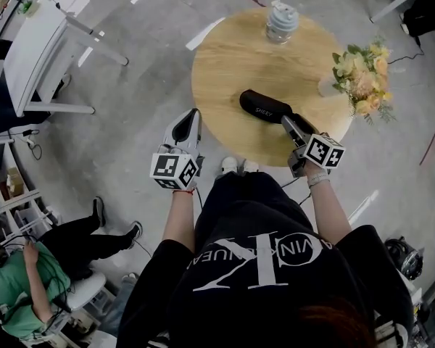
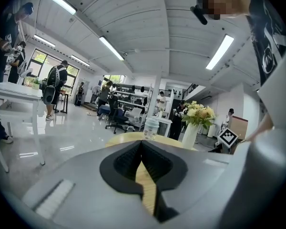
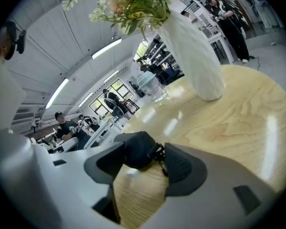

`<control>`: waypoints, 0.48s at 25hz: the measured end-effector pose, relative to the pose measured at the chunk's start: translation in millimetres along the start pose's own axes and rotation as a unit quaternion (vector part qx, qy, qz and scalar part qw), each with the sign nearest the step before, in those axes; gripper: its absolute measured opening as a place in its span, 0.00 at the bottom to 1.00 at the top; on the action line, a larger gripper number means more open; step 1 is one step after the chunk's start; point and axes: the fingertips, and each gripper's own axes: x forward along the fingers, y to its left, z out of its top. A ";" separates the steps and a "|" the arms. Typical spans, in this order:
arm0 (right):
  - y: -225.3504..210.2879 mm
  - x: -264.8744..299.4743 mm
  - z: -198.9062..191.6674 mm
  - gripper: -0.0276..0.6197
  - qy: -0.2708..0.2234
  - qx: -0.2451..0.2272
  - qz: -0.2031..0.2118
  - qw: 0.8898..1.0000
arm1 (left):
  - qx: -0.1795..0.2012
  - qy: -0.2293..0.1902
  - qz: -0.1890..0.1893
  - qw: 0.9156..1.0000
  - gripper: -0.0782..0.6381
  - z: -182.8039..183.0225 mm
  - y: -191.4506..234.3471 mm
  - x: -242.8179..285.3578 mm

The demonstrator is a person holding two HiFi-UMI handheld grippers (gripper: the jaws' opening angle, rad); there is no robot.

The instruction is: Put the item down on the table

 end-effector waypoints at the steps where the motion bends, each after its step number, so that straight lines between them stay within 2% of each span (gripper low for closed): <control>1: -1.1 0.3 0.0 0.41 0.002 -0.006 -0.007 1.000 | 0.000 -0.001 0.000 1.000 0.13 0.6 0.1 -0.3; 12: -6.2 0.9 2.6 0.41 0.006 -0.053 -0.054 0.997 | -0.005 0.004 0.000 1.000 0.13 -6.9 3.1 -5.9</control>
